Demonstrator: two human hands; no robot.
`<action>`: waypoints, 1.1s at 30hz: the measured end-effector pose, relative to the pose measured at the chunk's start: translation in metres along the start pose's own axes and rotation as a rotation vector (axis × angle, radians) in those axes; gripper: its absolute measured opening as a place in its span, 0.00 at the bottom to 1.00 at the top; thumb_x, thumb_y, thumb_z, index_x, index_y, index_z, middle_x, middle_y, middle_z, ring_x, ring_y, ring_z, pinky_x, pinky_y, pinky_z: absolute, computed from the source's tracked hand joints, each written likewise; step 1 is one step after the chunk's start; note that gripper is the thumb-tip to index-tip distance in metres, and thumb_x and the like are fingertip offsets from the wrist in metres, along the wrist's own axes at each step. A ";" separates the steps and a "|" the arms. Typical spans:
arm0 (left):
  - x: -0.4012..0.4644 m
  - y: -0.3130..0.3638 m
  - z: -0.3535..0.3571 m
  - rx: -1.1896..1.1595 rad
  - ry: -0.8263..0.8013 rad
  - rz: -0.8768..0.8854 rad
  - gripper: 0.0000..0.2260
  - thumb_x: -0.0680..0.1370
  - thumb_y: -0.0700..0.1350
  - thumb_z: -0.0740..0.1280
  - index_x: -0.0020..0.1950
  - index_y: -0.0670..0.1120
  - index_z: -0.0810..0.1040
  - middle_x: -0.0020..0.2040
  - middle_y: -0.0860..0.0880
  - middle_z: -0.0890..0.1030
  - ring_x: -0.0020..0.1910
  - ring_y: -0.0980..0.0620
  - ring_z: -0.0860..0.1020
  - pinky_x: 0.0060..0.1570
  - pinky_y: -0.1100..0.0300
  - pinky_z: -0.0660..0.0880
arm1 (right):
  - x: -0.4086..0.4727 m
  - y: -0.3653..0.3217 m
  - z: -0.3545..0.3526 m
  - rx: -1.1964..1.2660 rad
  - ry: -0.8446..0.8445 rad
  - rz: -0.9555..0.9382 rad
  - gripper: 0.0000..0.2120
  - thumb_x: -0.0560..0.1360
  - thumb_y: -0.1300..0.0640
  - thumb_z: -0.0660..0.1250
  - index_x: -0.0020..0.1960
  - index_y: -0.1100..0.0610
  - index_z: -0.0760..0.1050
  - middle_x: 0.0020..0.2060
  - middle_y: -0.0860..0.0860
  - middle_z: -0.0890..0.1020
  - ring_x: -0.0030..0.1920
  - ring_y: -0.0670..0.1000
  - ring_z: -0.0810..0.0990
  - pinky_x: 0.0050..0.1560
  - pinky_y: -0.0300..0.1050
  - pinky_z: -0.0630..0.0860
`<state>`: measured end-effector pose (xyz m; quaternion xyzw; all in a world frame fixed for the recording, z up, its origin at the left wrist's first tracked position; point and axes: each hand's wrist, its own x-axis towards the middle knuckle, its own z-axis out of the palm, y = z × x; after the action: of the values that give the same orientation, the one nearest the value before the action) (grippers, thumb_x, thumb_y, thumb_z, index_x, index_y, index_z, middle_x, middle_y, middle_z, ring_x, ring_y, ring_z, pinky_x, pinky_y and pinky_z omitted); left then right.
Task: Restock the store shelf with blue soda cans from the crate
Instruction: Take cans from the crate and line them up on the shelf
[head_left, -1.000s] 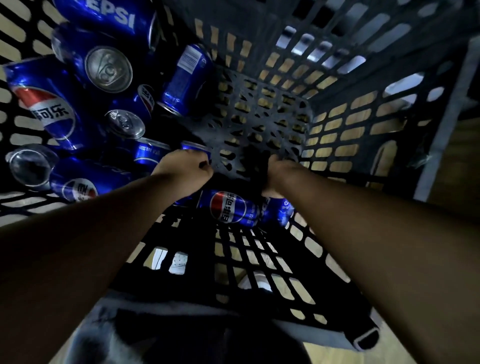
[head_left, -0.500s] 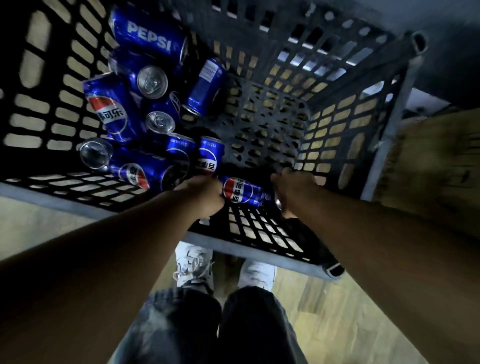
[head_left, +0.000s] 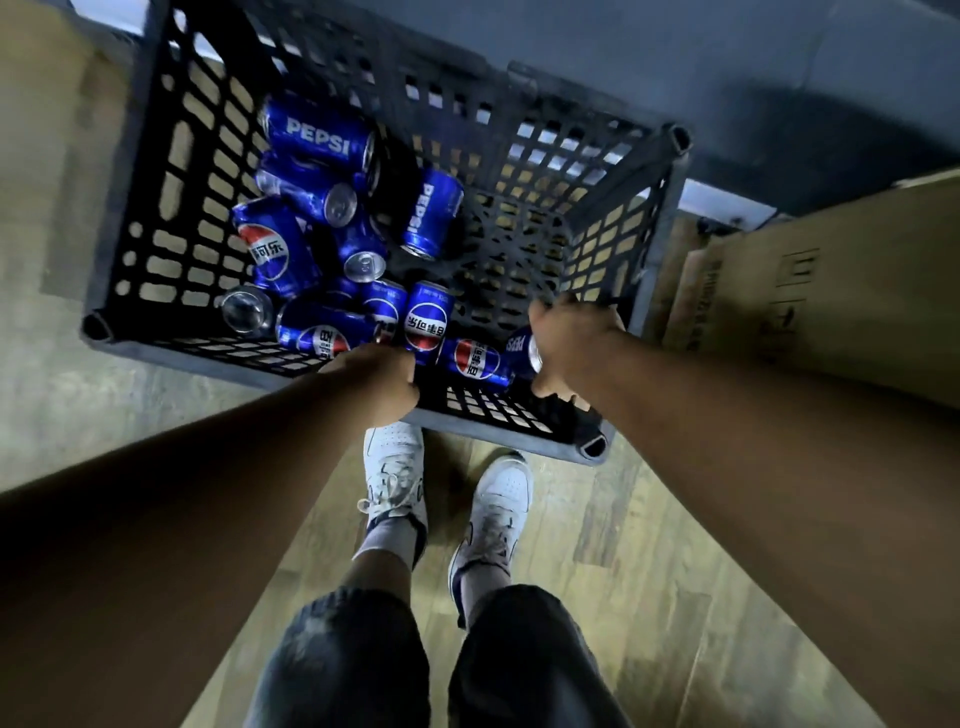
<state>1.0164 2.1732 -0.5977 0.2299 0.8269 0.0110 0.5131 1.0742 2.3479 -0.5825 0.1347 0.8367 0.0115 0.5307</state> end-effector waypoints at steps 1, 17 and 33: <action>-0.008 0.001 -0.004 -0.004 -0.002 -0.006 0.09 0.78 0.42 0.61 0.56 0.41 0.76 0.51 0.41 0.77 0.46 0.46 0.75 0.41 0.60 0.71 | -0.008 0.001 -0.005 0.005 0.003 0.000 0.41 0.69 0.49 0.74 0.72 0.59 0.54 0.67 0.61 0.66 0.65 0.60 0.70 0.57 0.52 0.71; -0.152 0.043 -0.048 -0.053 0.004 -0.096 0.08 0.78 0.40 0.60 0.40 0.43 0.75 0.43 0.43 0.78 0.40 0.48 0.75 0.38 0.61 0.68 | -0.170 0.049 -0.067 0.111 0.140 -0.009 0.43 0.70 0.47 0.72 0.74 0.61 0.52 0.69 0.63 0.64 0.65 0.62 0.70 0.58 0.52 0.73; -0.274 0.107 -0.141 -0.014 0.154 -0.102 0.12 0.79 0.42 0.59 0.56 0.38 0.78 0.56 0.39 0.79 0.52 0.44 0.76 0.43 0.61 0.66 | -0.343 0.099 -0.139 0.263 0.265 -0.008 0.32 0.71 0.52 0.70 0.70 0.61 0.63 0.63 0.58 0.72 0.60 0.58 0.74 0.53 0.46 0.73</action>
<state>1.0360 2.1925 -0.2722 0.1823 0.8745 0.0084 0.4494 1.1087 2.3794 -0.2021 0.1970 0.8941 -0.0826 0.3936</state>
